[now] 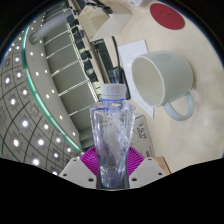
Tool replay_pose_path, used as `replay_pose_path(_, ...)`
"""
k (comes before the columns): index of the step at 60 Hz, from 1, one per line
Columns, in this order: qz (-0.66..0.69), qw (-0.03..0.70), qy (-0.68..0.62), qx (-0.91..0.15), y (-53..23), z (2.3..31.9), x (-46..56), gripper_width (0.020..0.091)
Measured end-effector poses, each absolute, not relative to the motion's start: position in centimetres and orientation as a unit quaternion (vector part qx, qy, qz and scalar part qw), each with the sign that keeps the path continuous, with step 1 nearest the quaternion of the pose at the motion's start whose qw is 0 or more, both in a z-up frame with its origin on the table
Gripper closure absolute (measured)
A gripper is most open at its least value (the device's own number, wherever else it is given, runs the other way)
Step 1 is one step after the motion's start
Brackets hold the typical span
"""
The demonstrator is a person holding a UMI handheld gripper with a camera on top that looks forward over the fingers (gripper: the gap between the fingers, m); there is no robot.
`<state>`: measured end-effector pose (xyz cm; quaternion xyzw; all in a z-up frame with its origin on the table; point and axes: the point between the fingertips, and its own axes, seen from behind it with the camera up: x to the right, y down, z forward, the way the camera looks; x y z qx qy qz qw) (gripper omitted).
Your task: Pour water
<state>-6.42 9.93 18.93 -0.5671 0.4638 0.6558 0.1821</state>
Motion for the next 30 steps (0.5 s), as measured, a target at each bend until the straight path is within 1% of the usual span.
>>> replay_pose_path(8,0.633,0.252,0.378,-0.626,10.1,22.8,-5.7,0.0786)
replay_pose_path(14,0.585,0.342,0.29,-0.675,10.4,26.4,-3.3,0.0786)
replay_pose_path(23,0.459,0.493,0.161,-0.721,12.5,31.4,2.1,0.0785)
replay_pose_path(28,0.371,0.559,0.096,-0.735,13.0,33.4,6.4,0.0785)
replay_pose_path(30,0.333,0.58,0.072,-0.74,13.3,33.6,7.9,0.0786)
